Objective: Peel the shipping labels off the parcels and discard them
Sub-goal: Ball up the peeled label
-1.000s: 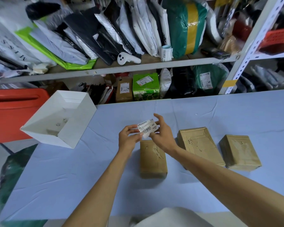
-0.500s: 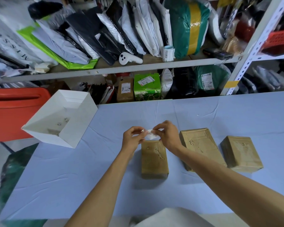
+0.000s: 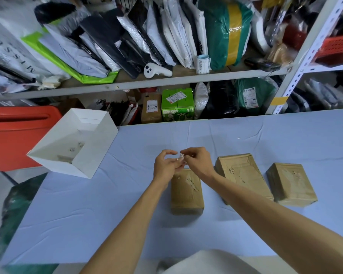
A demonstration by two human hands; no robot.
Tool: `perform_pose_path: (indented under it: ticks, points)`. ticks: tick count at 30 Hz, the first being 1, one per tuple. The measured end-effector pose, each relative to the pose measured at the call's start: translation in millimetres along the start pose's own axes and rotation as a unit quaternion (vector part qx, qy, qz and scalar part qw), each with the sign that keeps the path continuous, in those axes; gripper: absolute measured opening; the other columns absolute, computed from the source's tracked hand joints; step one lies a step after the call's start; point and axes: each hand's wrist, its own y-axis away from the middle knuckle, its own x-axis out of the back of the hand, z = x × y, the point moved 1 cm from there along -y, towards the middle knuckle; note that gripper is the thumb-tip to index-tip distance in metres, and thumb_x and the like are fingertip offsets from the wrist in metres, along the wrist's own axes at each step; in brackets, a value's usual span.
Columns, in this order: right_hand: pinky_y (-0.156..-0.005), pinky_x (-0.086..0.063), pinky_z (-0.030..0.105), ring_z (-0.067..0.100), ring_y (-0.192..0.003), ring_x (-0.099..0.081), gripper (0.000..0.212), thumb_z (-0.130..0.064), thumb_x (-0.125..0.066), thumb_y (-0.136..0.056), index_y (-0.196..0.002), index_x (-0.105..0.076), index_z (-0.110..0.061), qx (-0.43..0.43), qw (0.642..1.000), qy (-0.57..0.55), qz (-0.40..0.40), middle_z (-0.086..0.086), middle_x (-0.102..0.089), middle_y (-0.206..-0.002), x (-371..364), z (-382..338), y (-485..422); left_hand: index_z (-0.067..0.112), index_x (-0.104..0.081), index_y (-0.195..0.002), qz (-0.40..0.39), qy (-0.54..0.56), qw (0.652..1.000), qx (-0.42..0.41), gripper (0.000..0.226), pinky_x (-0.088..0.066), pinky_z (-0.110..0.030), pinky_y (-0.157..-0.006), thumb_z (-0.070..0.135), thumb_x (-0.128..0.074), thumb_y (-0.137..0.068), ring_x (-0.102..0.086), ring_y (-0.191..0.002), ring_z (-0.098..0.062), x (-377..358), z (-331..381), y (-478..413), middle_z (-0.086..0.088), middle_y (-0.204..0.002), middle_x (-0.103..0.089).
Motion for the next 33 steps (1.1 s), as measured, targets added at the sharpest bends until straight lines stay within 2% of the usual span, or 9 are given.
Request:
perform_pose_path:
  ticks: [3, 7, 10, 12, 14, 17, 21, 26, 33]
  points:
    - [-0.072, -0.054, 0.016, 0.011, -0.083, -0.069, 0.027, -0.008, -0.067, -0.081, -0.108, -0.072, -0.007, 0.013, 1.000, -0.011, -0.026, 0.007, -0.074, -0.092, 2, -1, 1, 0.009, -0.064, -0.105, 0.009, 0.024, 1.000, 0.006, 0.024, -0.060, -0.025, -0.074, 0.014, -0.073, -0.083, -0.074, -0.077, -0.017, 0, 1, -1, -0.009, -0.094, -0.072]
    - [-0.065, -0.050, 0.011, 0.012, -0.078, -0.068, 0.022, -0.007, -0.072, -0.080, -0.101, -0.073, -0.003, 0.041, 0.998, 0.032, -0.046, 0.007, -0.074, -0.088, 5, 0, 1, 0.009, -0.072, -0.088, 0.039, -0.008, 0.999, -0.001, 0.010, -0.057, -0.021, -0.066, 0.014, -0.075, -0.081, -0.073, -0.075, -0.018, 4, -3, 1, -0.006, -0.092, -0.072]
    - [-0.065, -0.057, 0.022, 0.012, -0.070, -0.069, 0.014, -0.007, -0.074, -0.079, -0.093, -0.075, -0.004, 0.056, 0.994, 0.059, -0.075, 0.008, -0.074, -0.079, 5, 3, 2, 0.015, -0.072, -0.078, 0.029, -0.063, 0.998, 0.005, 0.010, -0.053, -0.025, -0.073, 0.018, -0.081, -0.075, -0.069, -0.085, -0.016, 12, -10, -2, 0.000, -0.089, -0.073]
    - [-0.065, -0.057, 0.024, 0.010, -0.067, -0.068, 0.011, -0.006, -0.073, -0.079, -0.089, -0.077, -0.006, 0.061, 0.991, 0.077, -0.086, 0.007, -0.073, -0.075, 3, 4, 3, 0.014, -0.070, -0.085, 0.001, -0.050, 0.999, 0.019, 0.015, -0.056, -0.028, -0.077, 0.016, -0.081, -0.075, -0.069, -0.088, -0.019, 15, -12, -2, -0.003, -0.091, -0.072]
    - [-0.062, -0.054, 0.018, 0.008, -0.067, -0.067, 0.010, -0.005, -0.073, -0.078, -0.087, -0.077, -0.007, 0.064, 0.992, 0.082, -0.076, 0.005, -0.073, -0.075, 3, 3, 4, 0.009, -0.069, -0.091, -0.028, -0.002, 0.999, 0.039, 0.017, -0.058, -0.030, -0.077, 0.010, -0.079, -0.077, -0.071, -0.086, -0.024, 16, -13, 0, -0.010, -0.091, -0.073]
    - [-0.058, -0.052, 0.015, 0.008, -0.064, -0.066, 0.007, -0.004, -0.076, -0.076, -0.083, -0.076, -0.005, 0.062, 0.994, 0.070, -0.055, 0.002, -0.070, -0.070, 5, -3, 5, 0.003, -0.072, -0.087, -0.042, 0.045, 0.997, 0.039, 0.011, -0.059, -0.029, -0.077, -0.001, -0.074, -0.078, -0.072, -0.080, -0.023, 16, -9, 3, -0.012, -0.087, -0.074]
    - [-0.058, -0.055, 0.023, 0.013, -0.059, -0.065, 0.008, 0.004, -0.073, -0.072, -0.075, -0.076, -0.003, 0.051, 0.997, 0.052, -0.014, 0.005, -0.068, -0.065, 7, -10, 4, 0.000, -0.068, -0.080, -0.063, 0.068, 0.995, 0.035, 0.003, -0.060, -0.029, -0.078, -0.002, -0.070, -0.082, -0.072, -0.079, -0.024, 13, -1, 2, -0.012, -0.083, -0.072]
    - [-0.052, -0.048, 0.009, 0.009, -0.059, -0.064, 0.016, 0.007, -0.065, -0.074, -0.080, -0.076, -0.002, 0.017, 0.999, 0.009, 0.032, 0.006, -0.069, -0.066, 5, -11, 3, -0.010, -0.066, -0.096, -0.048, 0.096, 0.993, 0.058, 0.017, -0.059, -0.023, -0.072, -0.002, -0.070, -0.082, -0.073, -0.082, -0.024, 8, 12, -1, -0.018, -0.093, -0.071]
    - [-0.069, -0.055, 0.020, 0.013, -0.076, -0.070, 0.020, 0.002, -0.063, -0.075, -0.089, -0.076, -0.006, -0.003, 0.997, -0.072, 0.024, 0.006, -0.072, -0.078, 8, -8, 2, -0.002, -0.064, -0.106, -0.014, 0.182, 0.977, 0.107, 0.028, -0.057, -0.031, -0.083, -0.005, -0.071, -0.079, -0.070, -0.083, -0.021, 1, 17, 0, -0.011, -0.094, -0.068]
